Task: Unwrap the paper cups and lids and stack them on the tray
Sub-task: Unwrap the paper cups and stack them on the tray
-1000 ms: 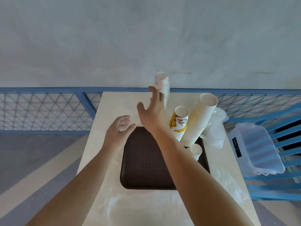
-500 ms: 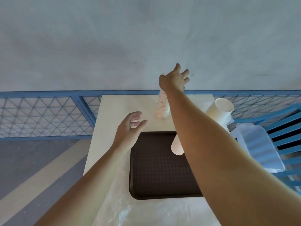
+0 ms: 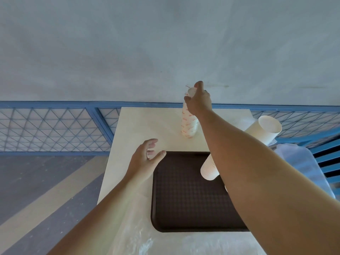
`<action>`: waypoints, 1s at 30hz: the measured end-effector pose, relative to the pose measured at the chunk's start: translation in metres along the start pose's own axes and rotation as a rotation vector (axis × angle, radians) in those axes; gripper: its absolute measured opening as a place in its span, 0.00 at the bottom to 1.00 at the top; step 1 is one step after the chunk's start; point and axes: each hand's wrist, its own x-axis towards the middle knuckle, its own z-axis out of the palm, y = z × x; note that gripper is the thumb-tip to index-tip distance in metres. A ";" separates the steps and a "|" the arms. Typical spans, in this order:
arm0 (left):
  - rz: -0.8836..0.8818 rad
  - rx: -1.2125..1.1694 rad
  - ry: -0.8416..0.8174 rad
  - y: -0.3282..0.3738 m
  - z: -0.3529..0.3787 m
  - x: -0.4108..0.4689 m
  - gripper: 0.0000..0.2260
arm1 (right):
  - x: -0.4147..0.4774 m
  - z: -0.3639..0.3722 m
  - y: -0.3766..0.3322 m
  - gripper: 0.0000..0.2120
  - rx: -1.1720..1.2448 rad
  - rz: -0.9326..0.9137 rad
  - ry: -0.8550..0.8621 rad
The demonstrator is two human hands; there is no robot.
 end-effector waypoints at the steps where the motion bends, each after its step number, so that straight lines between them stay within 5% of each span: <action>1: -0.035 0.012 0.003 -0.006 0.001 0.003 0.27 | -0.005 0.004 -0.002 0.18 0.016 -0.005 -0.005; 8: -0.312 0.050 -0.036 -0.036 0.009 0.039 0.47 | -0.056 0.038 -0.019 0.19 0.144 -0.113 -0.023; 12: -0.463 -0.023 -0.050 -0.039 0.010 0.057 0.53 | -0.072 0.047 -0.015 0.17 0.272 -0.004 -0.008; 16: -0.481 -0.113 -0.061 -0.039 0.009 0.072 0.30 | -0.084 0.051 0.002 0.14 0.352 0.056 -0.032; 20: -0.560 -0.378 -0.056 -0.054 0.008 0.089 0.23 | -0.091 0.050 0.012 0.16 0.363 0.069 -0.005; 26: -0.531 -0.365 0.113 -0.053 0.012 0.081 0.34 | -0.107 0.038 0.004 0.18 0.380 -0.019 0.008; 30: -0.569 -0.328 0.187 -0.052 0.025 0.065 0.26 | -0.127 0.020 -0.014 0.21 0.360 -0.168 -0.003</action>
